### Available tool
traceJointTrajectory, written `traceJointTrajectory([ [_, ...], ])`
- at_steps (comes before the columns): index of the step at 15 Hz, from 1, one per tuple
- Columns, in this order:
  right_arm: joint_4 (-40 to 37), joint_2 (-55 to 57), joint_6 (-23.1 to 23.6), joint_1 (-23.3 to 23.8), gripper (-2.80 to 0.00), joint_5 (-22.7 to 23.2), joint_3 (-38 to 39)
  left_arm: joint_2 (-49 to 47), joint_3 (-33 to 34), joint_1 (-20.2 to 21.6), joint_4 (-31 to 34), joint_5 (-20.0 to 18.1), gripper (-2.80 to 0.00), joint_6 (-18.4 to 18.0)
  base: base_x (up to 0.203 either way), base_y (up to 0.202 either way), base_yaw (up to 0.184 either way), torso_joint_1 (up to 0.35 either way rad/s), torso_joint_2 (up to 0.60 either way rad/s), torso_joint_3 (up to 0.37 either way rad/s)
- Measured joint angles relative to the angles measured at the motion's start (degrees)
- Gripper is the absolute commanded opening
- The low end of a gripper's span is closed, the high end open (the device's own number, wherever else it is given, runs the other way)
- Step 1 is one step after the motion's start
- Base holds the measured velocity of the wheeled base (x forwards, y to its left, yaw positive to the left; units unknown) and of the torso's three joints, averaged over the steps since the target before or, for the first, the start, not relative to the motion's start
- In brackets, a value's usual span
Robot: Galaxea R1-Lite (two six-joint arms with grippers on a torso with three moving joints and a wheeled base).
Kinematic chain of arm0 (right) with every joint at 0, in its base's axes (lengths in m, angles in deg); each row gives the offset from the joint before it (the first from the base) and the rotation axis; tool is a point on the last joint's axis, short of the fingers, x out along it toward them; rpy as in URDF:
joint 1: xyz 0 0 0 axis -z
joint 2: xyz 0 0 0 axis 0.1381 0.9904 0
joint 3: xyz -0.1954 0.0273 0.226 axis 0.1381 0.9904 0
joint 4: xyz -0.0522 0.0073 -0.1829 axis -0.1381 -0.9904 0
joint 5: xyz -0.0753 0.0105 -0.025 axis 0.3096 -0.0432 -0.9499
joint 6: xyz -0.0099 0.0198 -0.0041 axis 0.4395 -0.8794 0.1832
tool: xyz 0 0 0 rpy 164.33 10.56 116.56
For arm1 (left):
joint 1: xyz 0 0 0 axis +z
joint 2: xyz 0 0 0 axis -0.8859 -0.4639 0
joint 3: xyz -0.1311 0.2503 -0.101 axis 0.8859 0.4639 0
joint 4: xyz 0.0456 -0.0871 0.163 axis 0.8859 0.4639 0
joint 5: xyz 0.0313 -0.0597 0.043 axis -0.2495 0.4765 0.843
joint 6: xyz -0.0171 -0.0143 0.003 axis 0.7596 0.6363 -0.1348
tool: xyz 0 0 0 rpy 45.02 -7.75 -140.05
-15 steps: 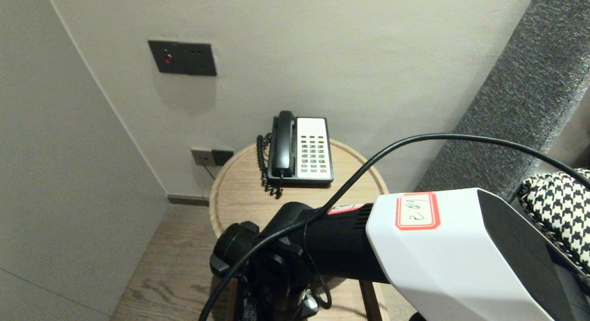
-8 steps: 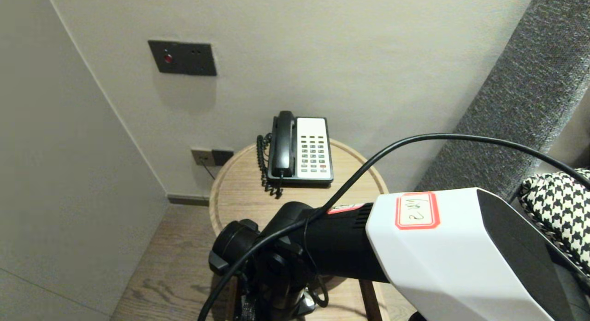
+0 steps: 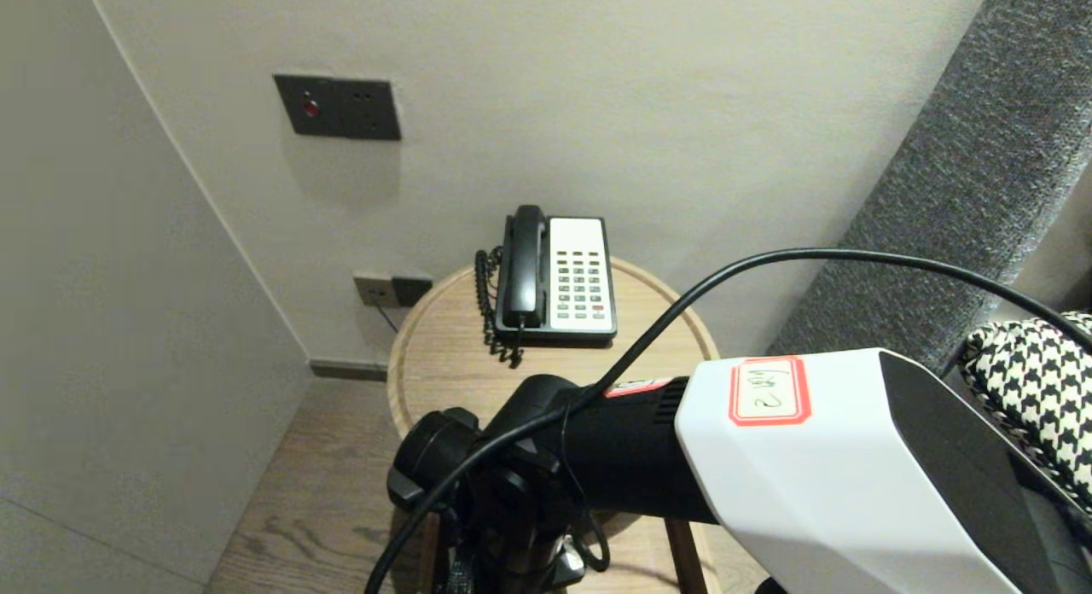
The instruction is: Take the remote control out of the drawer one by one and place them on the table
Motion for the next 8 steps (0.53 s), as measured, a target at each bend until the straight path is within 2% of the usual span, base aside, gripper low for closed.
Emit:
traceJointTrajectory([
  [8,-0.16,0.02,-4.17,-0.56,0.0,-0.53,1.41,0.0,0.0,0.0,0.0,0.0,-2.8,0.0,0.0,0.0,0.0,0.0,0.0,0.0],
])
